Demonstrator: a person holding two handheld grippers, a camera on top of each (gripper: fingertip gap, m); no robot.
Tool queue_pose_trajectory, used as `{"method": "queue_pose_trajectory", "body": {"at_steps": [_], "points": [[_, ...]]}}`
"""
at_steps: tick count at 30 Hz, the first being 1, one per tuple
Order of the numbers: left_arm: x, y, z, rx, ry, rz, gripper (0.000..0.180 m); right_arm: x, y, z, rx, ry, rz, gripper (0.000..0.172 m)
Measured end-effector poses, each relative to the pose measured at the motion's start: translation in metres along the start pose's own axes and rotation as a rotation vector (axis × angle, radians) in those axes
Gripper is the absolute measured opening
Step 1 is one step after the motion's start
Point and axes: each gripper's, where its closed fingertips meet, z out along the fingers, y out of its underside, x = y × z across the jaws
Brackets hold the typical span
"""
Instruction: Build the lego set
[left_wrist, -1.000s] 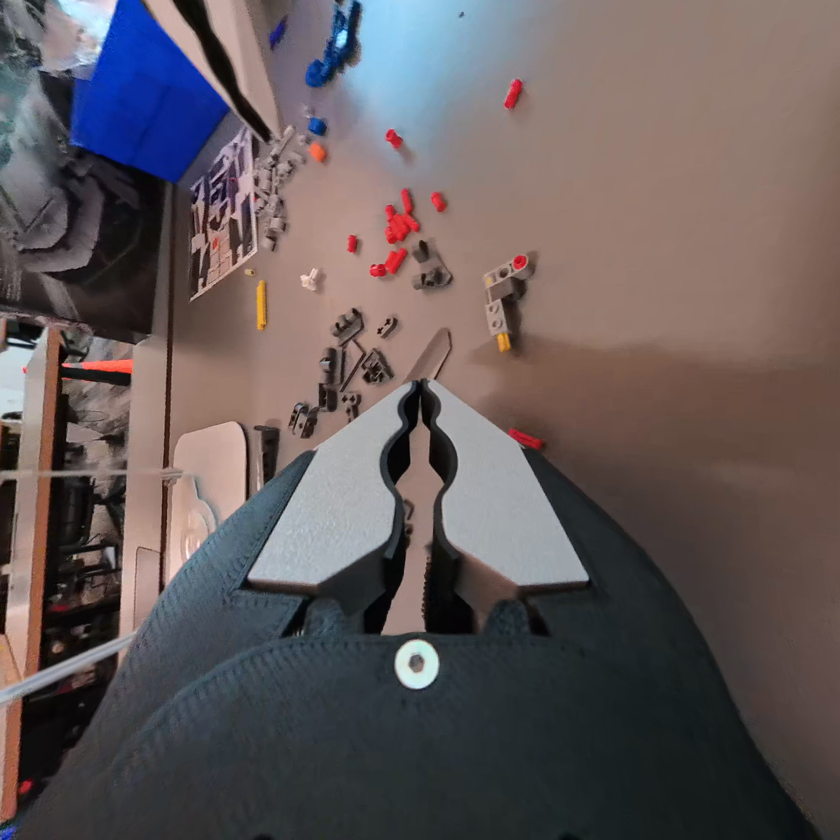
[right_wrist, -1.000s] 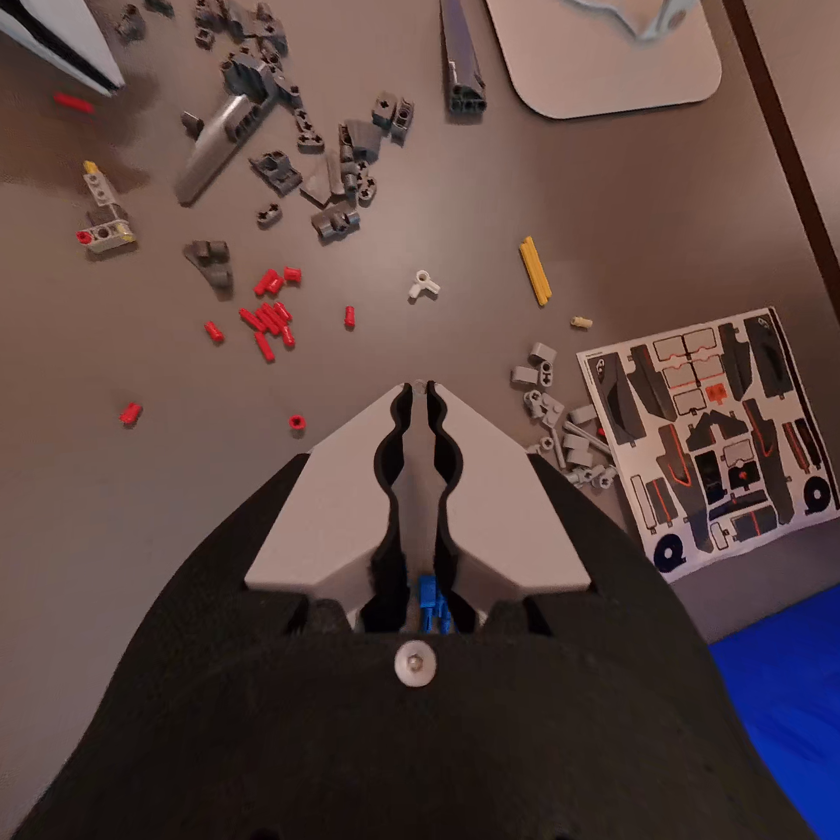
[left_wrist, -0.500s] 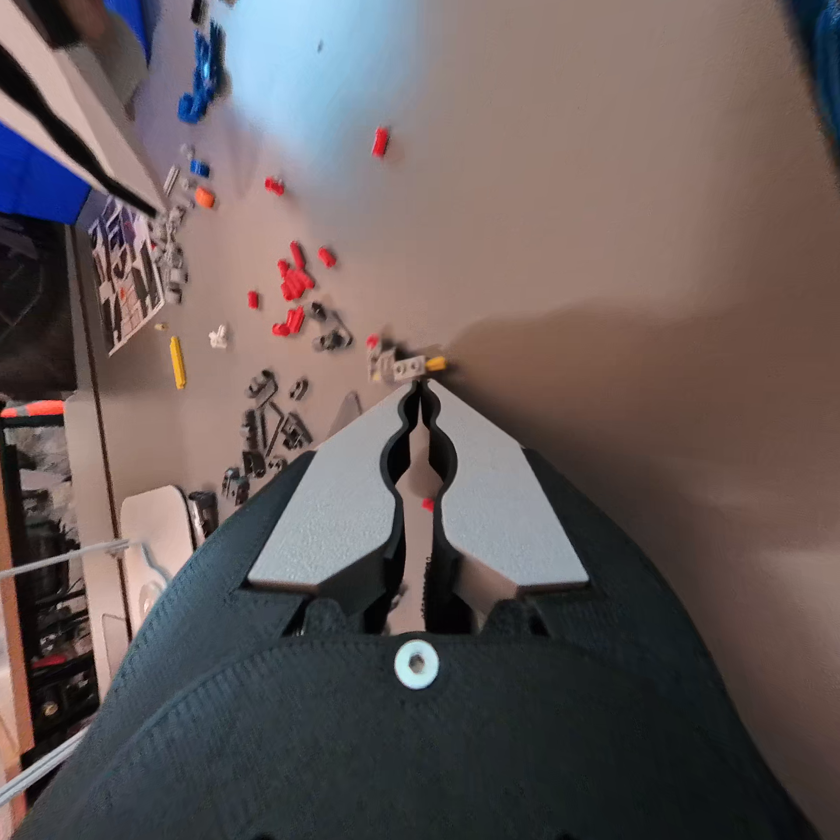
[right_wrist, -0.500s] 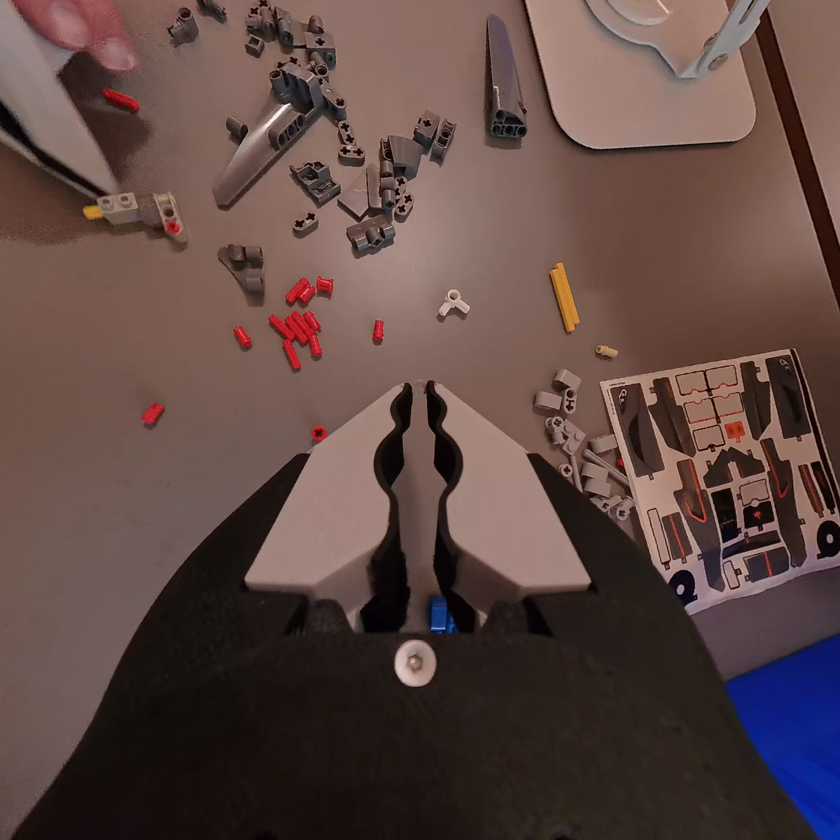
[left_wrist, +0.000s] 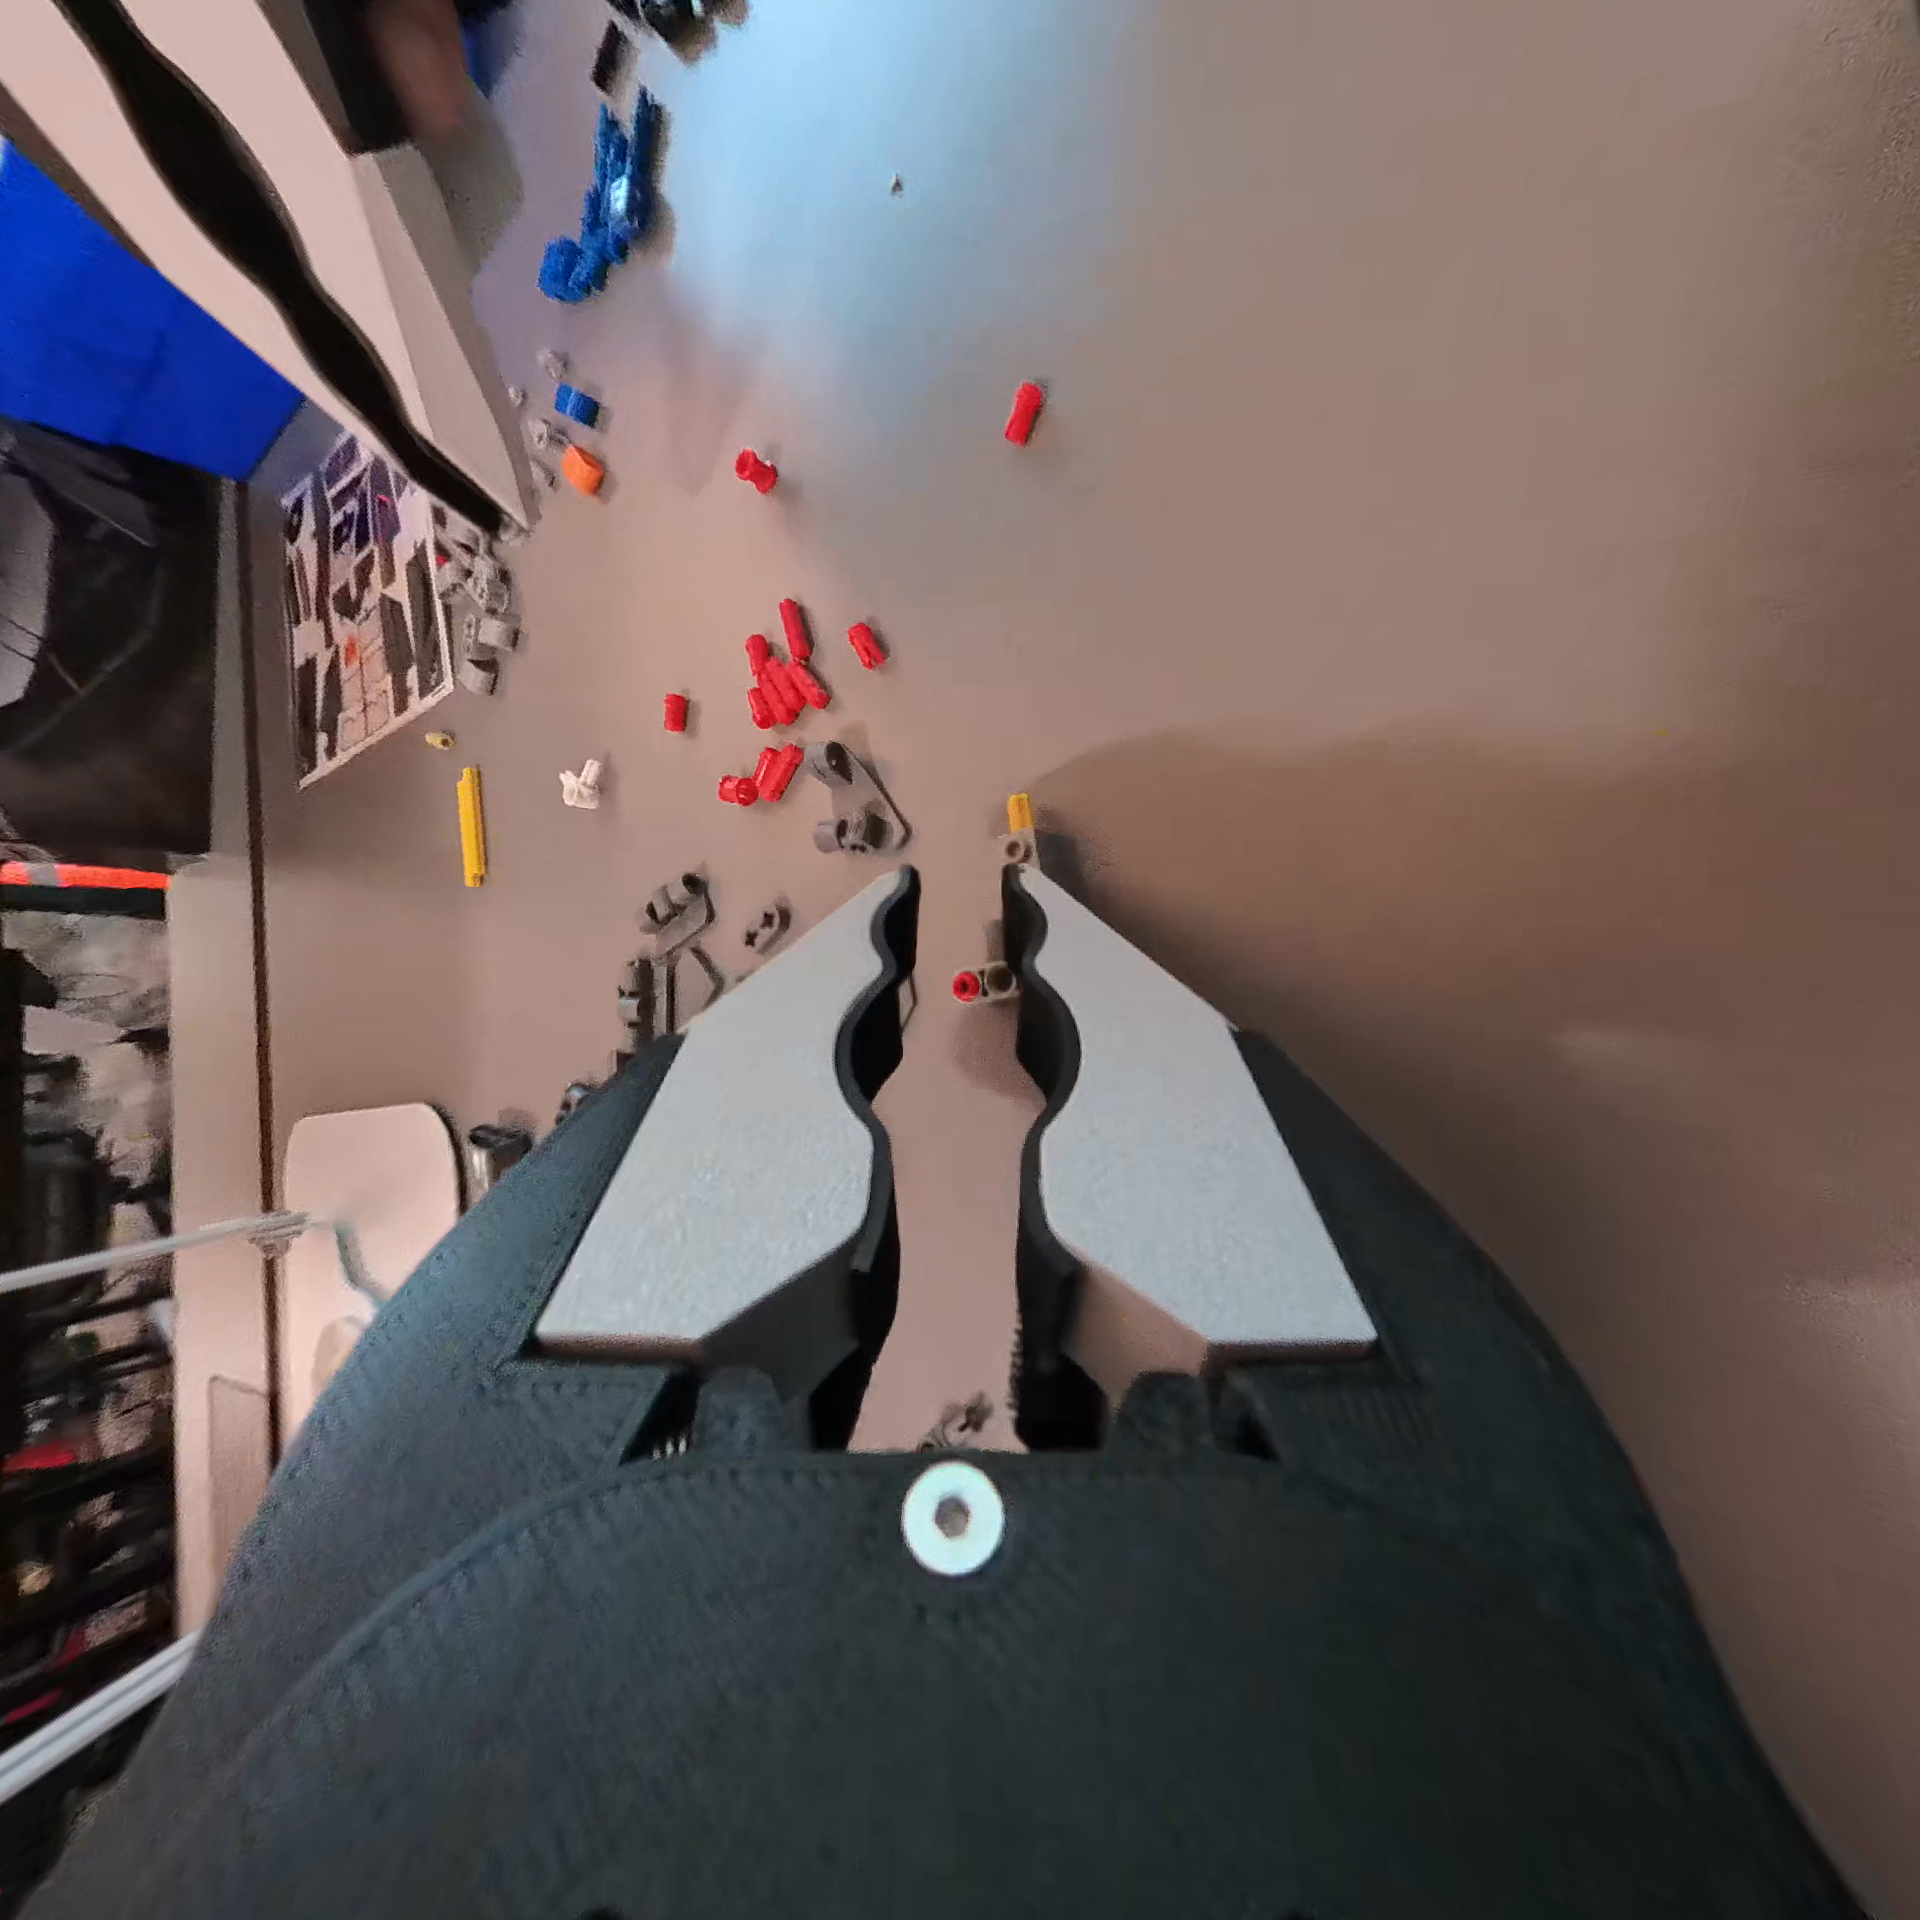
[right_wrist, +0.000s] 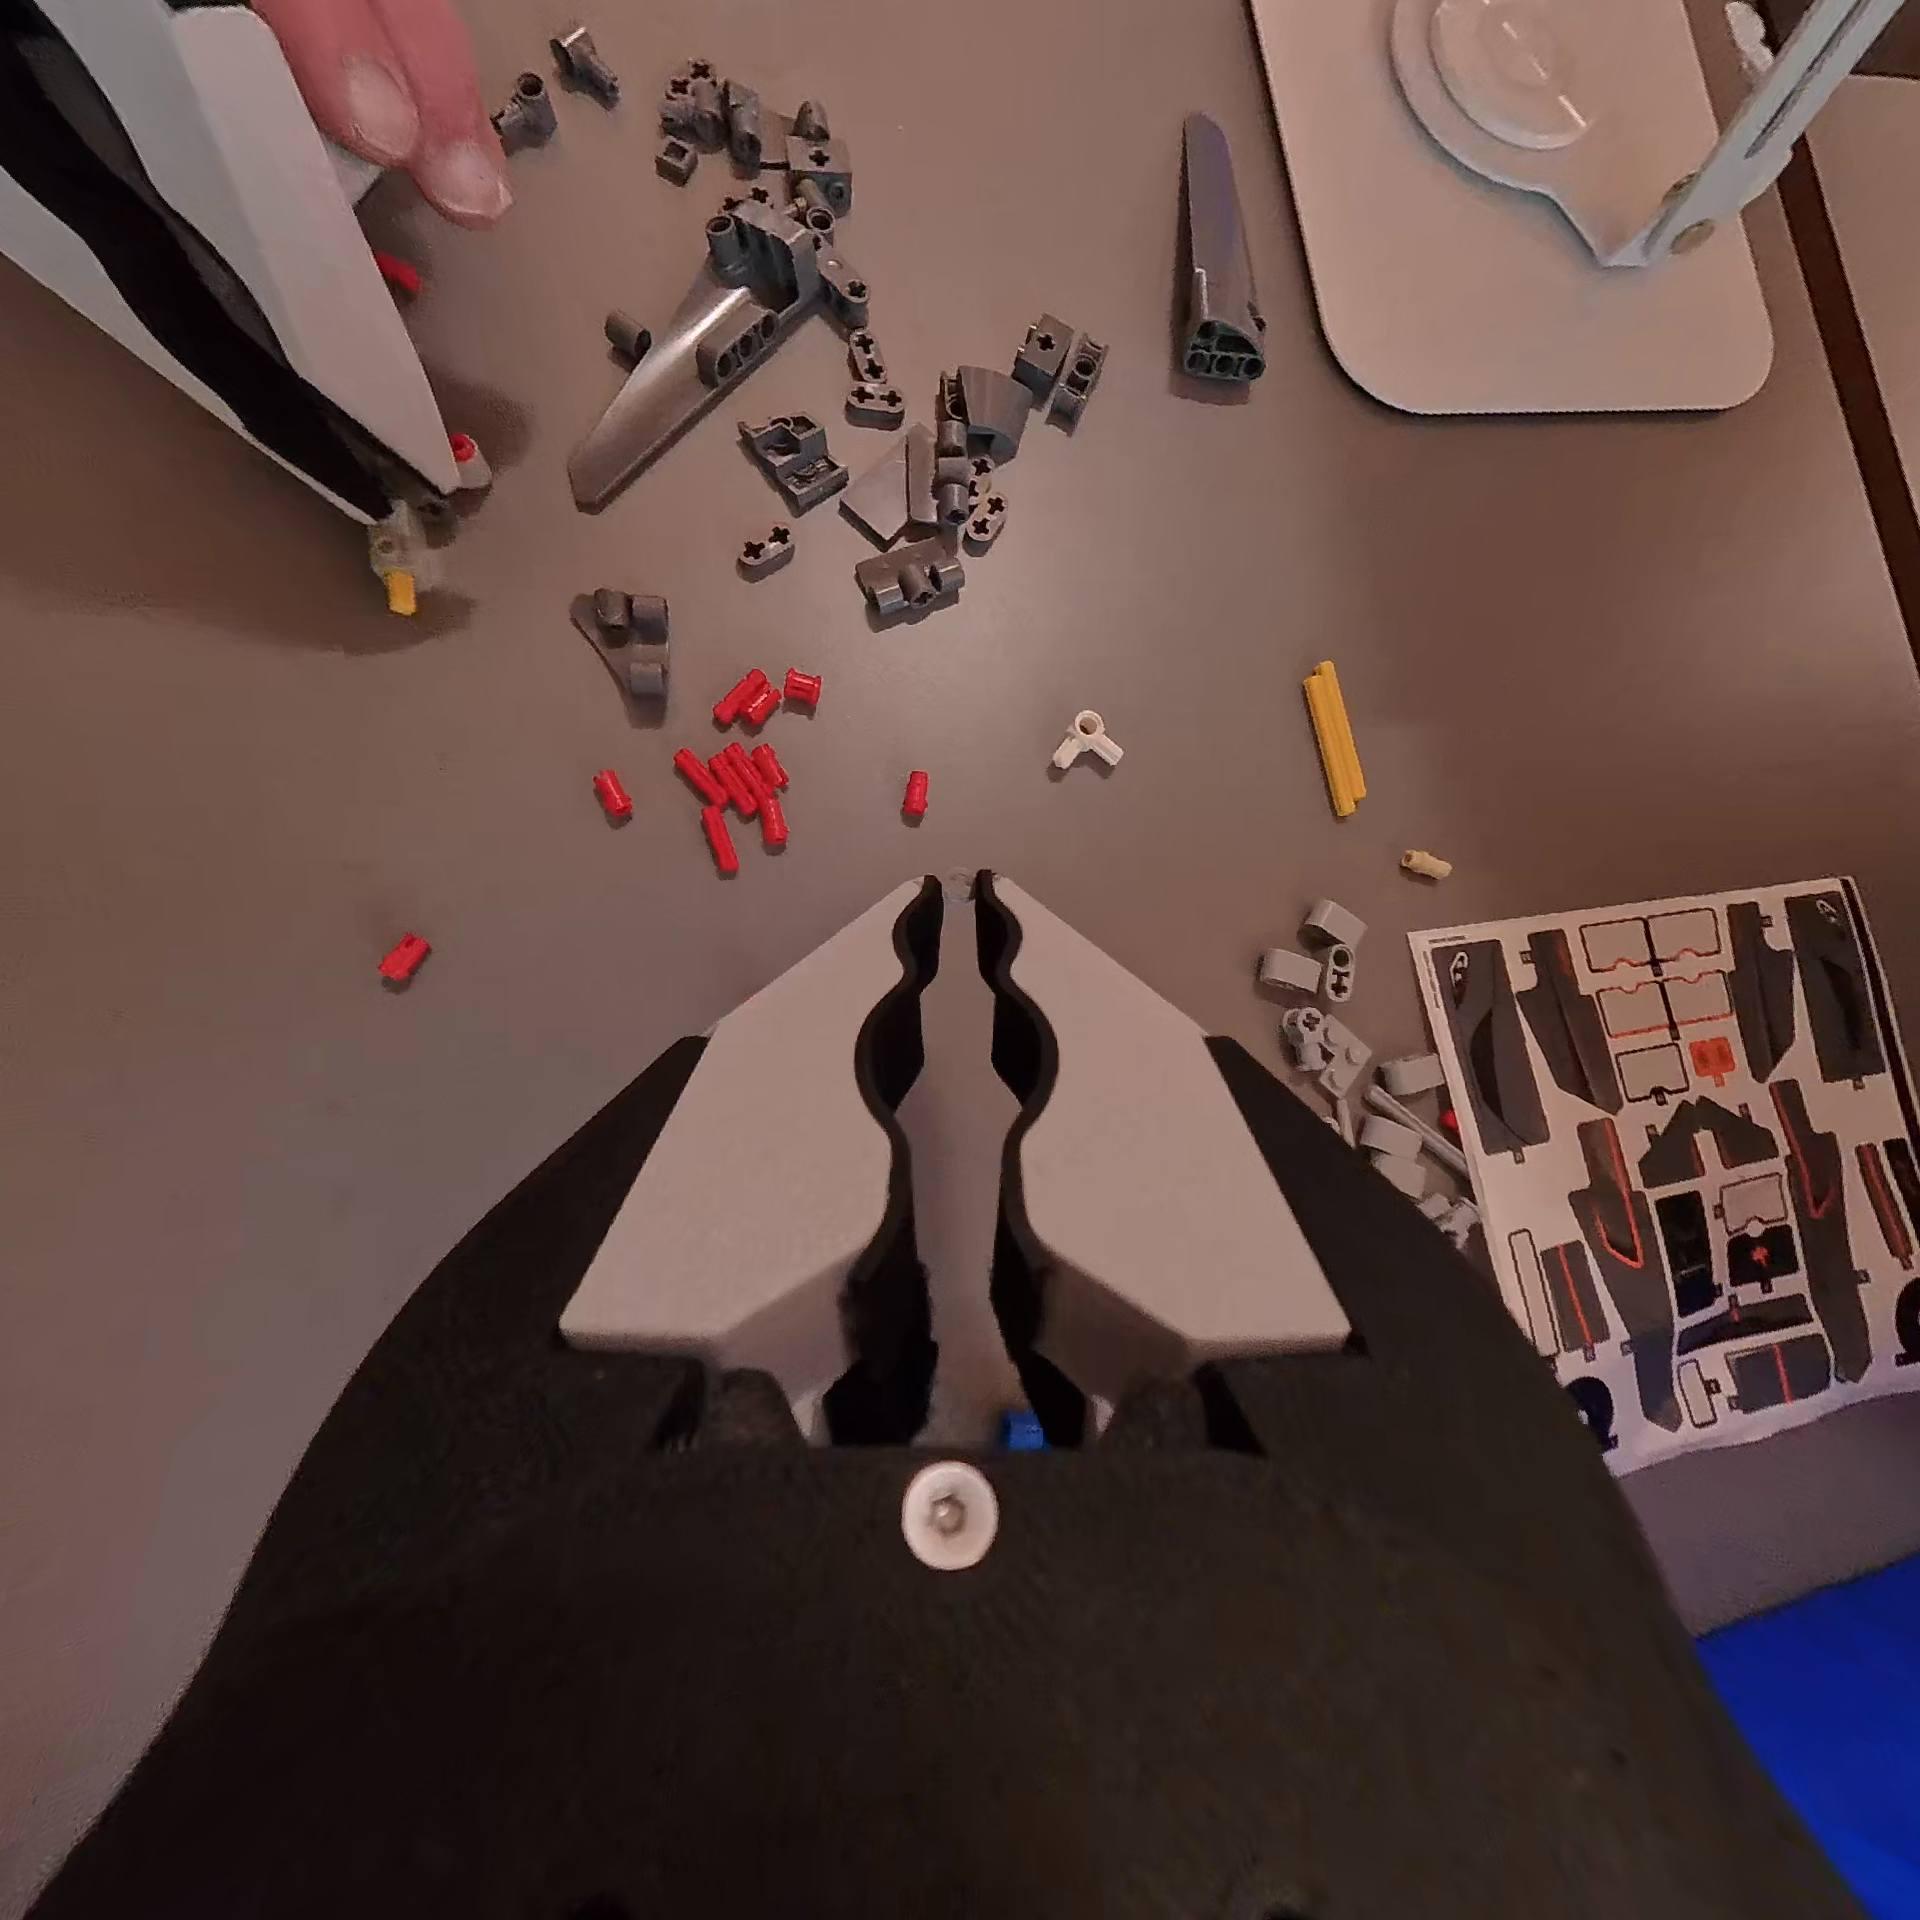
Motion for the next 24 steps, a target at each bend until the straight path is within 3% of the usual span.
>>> {"method": "queue_pose_trajectory", "body": {"at_steps": [8, 24], "points": [[0.004, -0.011, -0.011, 0.071, 0.160, -0.120, 0.025, -0.005, -0.002, 0.000, 0.008, -0.017, -0.018, 0.004], [0.025, -0.010, -0.006, 0.039, 0.233, 0.282, 0.021, -0.010, -0.006, 0.003, 0.024, -0.039, -0.038, 0.004]]}}
